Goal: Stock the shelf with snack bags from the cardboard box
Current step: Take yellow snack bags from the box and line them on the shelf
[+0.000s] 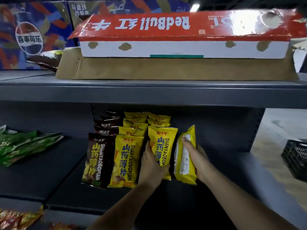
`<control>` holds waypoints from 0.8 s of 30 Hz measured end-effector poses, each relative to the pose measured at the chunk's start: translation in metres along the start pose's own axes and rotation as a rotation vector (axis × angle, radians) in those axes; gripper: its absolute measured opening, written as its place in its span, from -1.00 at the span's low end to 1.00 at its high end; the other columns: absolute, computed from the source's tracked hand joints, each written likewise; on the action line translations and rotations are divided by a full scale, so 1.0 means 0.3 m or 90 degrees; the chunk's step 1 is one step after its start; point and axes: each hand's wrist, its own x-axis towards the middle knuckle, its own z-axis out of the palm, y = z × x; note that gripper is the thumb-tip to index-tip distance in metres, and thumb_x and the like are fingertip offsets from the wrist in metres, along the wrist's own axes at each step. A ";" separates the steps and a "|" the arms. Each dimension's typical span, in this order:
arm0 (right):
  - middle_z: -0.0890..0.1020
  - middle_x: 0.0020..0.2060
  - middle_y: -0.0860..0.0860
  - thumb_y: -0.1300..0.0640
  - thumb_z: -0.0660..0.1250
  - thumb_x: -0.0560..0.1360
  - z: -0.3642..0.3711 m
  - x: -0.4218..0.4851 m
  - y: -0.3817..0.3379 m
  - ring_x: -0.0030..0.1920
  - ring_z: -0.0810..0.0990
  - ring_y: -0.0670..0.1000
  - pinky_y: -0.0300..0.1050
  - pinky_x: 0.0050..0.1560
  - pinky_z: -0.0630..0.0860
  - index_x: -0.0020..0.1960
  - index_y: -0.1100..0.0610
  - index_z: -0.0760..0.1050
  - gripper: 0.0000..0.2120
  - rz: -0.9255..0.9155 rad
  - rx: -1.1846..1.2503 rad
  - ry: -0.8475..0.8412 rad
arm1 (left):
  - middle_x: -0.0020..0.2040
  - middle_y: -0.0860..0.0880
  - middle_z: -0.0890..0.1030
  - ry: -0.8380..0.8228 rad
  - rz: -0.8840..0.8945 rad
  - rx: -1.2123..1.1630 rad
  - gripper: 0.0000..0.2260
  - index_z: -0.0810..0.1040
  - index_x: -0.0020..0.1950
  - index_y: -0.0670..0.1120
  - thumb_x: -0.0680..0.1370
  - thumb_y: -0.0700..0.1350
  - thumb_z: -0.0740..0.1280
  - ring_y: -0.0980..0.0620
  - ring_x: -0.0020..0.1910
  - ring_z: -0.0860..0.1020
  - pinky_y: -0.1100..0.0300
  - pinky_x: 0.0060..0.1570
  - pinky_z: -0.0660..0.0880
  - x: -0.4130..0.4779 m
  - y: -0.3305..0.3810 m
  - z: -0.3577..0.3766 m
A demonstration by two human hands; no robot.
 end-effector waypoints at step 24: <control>0.39 0.35 0.03 -0.05 0.48 0.36 0.185 0.153 0.098 0.28 0.48 0.12 0.03 0.12 0.48 0.48 0.01 0.07 -0.15 -0.220 -0.433 0.207 | 0.50 -0.15 0.14 0.128 0.067 0.191 -0.13 -0.25 0.48 0.01 0.46 -0.15 0.37 -0.14 0.47 0.19 0.02 0.43 0.19 0.102 -0.097 0.116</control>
